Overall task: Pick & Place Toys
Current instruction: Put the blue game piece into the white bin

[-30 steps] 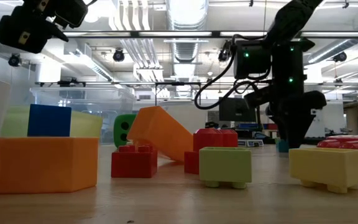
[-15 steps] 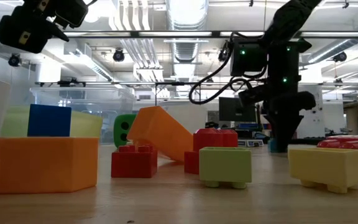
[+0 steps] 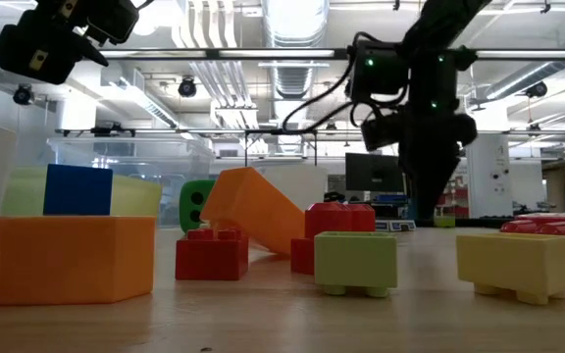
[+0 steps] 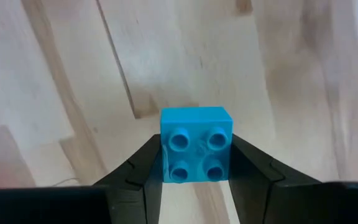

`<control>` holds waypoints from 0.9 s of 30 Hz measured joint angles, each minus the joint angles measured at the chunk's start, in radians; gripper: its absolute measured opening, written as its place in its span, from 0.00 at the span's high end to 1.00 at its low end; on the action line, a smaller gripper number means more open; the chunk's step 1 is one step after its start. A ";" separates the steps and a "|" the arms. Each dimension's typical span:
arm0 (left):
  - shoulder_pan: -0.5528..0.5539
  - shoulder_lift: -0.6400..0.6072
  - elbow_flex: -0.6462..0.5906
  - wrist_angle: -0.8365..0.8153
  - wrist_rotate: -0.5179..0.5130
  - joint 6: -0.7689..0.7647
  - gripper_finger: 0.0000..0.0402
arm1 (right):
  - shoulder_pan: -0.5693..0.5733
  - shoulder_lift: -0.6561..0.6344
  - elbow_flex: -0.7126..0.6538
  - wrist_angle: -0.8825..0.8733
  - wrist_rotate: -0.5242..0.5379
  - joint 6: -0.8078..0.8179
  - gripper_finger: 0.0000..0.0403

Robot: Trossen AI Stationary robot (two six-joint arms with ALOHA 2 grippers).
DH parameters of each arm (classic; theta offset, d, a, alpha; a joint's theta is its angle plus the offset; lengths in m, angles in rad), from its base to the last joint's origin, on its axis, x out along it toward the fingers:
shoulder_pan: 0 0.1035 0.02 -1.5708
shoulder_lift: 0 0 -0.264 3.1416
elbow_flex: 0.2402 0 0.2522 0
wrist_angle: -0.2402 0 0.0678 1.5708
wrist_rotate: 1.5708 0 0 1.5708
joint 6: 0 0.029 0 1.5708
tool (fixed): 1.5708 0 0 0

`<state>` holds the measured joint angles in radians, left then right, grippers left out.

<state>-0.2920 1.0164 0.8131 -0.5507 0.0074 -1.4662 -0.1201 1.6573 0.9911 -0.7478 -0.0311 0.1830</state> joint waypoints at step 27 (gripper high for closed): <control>0.000 0.000 0.000 0.000 0.000 -0.003 0.46 | 0.004 0.000 0.152 -0.031 -0.003 -0.019 0.68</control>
<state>-0.2924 1.0164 0.8131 -0.5507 0.0074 -1.4689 -0.1160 1.6573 1.1435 -0.7790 -0.0338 0.1637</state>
